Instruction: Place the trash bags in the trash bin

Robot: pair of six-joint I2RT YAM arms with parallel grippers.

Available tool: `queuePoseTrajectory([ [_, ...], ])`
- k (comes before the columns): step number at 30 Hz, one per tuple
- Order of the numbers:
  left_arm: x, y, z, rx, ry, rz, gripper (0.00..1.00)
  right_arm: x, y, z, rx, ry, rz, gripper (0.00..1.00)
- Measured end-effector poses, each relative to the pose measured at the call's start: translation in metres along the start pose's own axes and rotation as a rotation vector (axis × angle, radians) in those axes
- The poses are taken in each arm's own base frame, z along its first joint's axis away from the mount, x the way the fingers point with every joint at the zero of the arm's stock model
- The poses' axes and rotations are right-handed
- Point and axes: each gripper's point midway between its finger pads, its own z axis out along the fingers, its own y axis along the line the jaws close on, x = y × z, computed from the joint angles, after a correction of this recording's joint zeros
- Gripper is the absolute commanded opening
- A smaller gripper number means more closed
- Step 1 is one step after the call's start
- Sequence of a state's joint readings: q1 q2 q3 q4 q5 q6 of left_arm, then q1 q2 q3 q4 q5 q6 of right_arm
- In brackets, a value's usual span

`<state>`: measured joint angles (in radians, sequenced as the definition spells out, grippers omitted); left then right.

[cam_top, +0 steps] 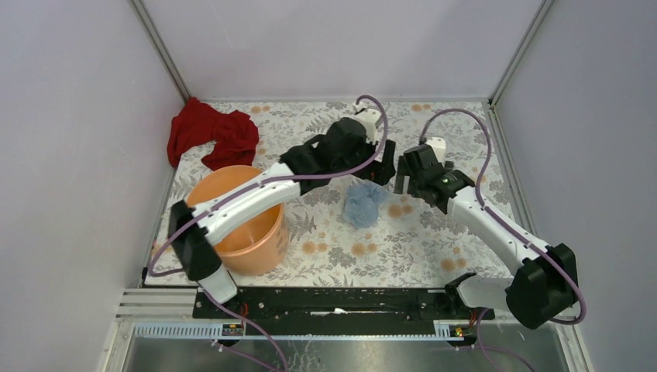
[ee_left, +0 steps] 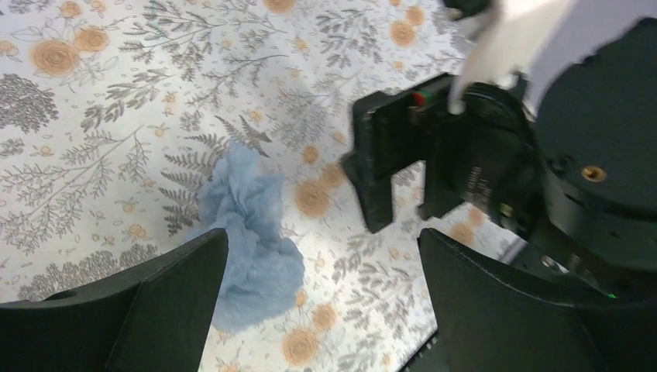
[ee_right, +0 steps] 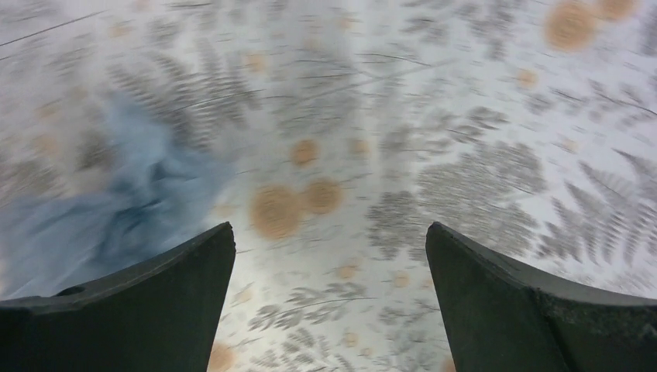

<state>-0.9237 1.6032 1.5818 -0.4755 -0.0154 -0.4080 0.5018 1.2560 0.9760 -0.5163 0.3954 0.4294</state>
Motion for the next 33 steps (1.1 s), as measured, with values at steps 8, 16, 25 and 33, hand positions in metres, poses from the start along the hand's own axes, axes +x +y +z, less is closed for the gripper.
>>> queuePoseTrajectory([
  [8, 0.026, 0.028, 0.076, -0.15, 0.093, 0.028, 0.94, 0.055, -0.091, 0.033, 0.132, 0.137, 0.272, 1.0],
  [16, 0.078, 0.06, 0.126, -0.23, 0.214, 0.023, 0.78, 0.054, -0.048, 0.028, -0.156, 0.154, 0.294, 1.0],
  [25, 0.11, 0.092, 0.156, -0.325, 0.273, 0.049, 0.69, 0.054, -0.007, 0.041, -0.374, 0.204, 0.311, 1.0],
  [33, 0.109, 0.106, 0.163, -0.382, 0.258, 0.102, 0.03, 0.065, 0.005, 0.048, -0.434, 0.256, 0.318, 0.97],
])
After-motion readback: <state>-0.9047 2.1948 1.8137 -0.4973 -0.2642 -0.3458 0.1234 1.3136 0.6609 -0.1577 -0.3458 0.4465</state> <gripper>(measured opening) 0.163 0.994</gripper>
